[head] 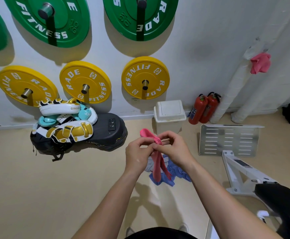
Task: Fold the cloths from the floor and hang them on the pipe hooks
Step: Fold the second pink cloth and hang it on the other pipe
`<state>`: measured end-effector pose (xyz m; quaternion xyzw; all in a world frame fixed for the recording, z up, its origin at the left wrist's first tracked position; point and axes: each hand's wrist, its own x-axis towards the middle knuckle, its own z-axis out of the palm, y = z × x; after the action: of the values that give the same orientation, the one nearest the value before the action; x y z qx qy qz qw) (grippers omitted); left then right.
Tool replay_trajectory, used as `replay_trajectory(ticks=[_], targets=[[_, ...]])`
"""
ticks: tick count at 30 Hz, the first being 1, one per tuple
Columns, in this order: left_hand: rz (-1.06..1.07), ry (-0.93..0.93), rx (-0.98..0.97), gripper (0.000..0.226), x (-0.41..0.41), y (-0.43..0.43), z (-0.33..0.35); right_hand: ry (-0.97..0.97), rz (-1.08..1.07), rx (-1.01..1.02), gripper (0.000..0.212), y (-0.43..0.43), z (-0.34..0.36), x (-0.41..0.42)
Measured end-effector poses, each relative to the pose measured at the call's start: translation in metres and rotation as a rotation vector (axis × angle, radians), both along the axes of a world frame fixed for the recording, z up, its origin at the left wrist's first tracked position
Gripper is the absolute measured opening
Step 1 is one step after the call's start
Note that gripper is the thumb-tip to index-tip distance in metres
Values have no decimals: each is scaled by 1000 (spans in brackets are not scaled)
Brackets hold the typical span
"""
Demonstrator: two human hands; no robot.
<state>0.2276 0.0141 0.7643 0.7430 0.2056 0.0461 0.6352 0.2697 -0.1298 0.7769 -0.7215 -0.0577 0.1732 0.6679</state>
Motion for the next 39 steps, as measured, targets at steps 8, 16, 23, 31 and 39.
replay_trajectory(ticks=[8, 16, 23, 31, 39], targets=[[-136, -107, 68, 27, -9, 16, 7, -106, 85, -132, 13, -11, 8, 27], [-265, -100, 801, 19, -10, 61, -14, -114, 162, -84, 20, -23, 30, 42], [-236, -284, 756, 13, 8, 70, 21, -177, 101, -338, 17, -35, 20, 46], [-199, -219, 431, 38, 16, 57, 40, -136, -7, -257, 12, -30, 34, 45], [-238, -203, 351, 42, 16, 35, 47, -252, 340, -561, 45, -34, 58, 48]])
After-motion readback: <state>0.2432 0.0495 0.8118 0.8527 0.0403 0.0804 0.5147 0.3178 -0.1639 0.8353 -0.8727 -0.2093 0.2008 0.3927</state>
